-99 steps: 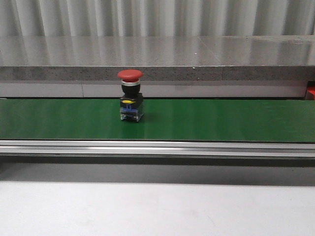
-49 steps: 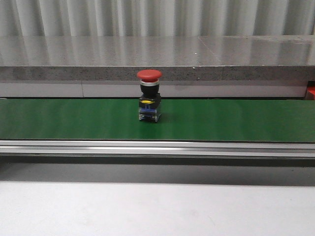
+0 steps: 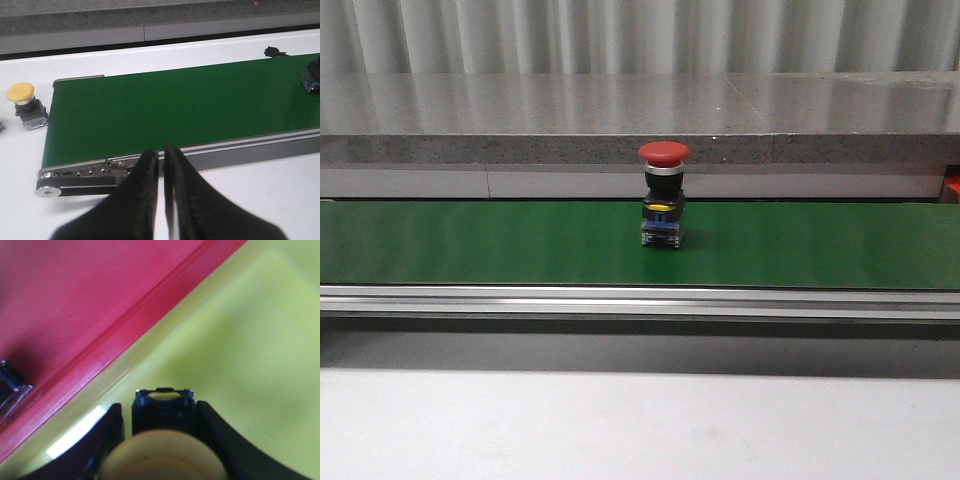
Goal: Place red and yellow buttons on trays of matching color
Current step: 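Carry the yellow button to the yellow tray and open the right gripper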
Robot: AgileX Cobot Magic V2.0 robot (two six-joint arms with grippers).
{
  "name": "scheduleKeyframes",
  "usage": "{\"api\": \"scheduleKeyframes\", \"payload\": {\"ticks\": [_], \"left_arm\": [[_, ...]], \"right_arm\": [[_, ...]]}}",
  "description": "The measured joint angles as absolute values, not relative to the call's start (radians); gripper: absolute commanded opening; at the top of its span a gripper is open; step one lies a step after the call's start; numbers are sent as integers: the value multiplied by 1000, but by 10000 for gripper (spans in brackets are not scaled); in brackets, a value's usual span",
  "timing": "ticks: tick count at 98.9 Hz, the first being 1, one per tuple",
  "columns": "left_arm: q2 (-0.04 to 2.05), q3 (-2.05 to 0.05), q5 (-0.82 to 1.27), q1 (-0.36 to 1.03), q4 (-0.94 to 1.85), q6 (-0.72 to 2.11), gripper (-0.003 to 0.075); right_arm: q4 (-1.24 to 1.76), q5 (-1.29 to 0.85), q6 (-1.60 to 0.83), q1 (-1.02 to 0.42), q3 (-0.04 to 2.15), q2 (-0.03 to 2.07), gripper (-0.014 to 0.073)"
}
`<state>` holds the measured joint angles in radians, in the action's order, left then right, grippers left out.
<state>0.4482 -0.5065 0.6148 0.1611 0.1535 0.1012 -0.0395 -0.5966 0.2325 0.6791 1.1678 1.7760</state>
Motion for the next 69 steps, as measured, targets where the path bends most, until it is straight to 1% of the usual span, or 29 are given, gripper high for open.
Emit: {"api": "scheduleKeyframes", "payload": {"ticks": [18, 25, 32, 37, 44, 49, 56, 69], "left_arm": [[448, -506, 615, 161, 153, 101, -6], [448, -506, 615, 161, 153, 101, -6], [448, -506, 615, 161, 153, 101, -6], [448, -506, 615, 161, 153, 101, -6], [448, -506, 615, 161, 153, 101, -6], [448, -506, 615, 161, 153, 101, -6], [448, -506, 615, 161, 153, 101, -6], [448, -506, 615, 161, 153, 101, -6]], "right_arm": [[-21, -581, 233, 679, 1168, 1852, 80], [-21, -581, 233, 679, 1168, 1869, 110], [-21, -581, 233, 679, 1168, 1873, 214], [-21, -579, 233, 679, 1168, 1873, 337], [-21, -577, 233, 679, 1168, 1873, 479], [-21, -575, 233, 679, 1168, 1873, 542], [-19, -575, 233, 679, 1168, 1873, 578], [-19, -571, 233, 679, 1168, 1873, 572]]}}
